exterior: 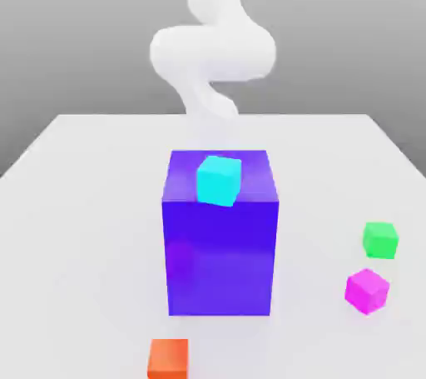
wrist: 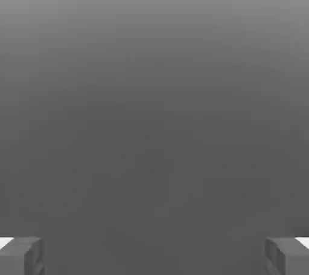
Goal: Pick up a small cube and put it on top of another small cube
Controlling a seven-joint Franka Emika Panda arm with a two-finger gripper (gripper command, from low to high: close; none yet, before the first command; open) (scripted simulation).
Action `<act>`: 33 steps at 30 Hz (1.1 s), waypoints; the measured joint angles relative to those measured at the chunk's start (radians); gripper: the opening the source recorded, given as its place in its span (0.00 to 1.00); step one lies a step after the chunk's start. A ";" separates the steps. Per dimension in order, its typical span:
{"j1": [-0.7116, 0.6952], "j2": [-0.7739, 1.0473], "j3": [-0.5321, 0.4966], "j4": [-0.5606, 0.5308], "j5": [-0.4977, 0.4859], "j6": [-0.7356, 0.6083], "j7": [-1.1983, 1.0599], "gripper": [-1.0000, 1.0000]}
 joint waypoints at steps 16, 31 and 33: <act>-0.134 0.358 0.355 -0.121 -0.029 0.183 0.644 0.50; -0.155 0.729 0.595 -0.231 -0.235 0.344 1.370 0.50; -0.134 0.782 0.600 -0.244 -0.272 0.364 1.473 0.50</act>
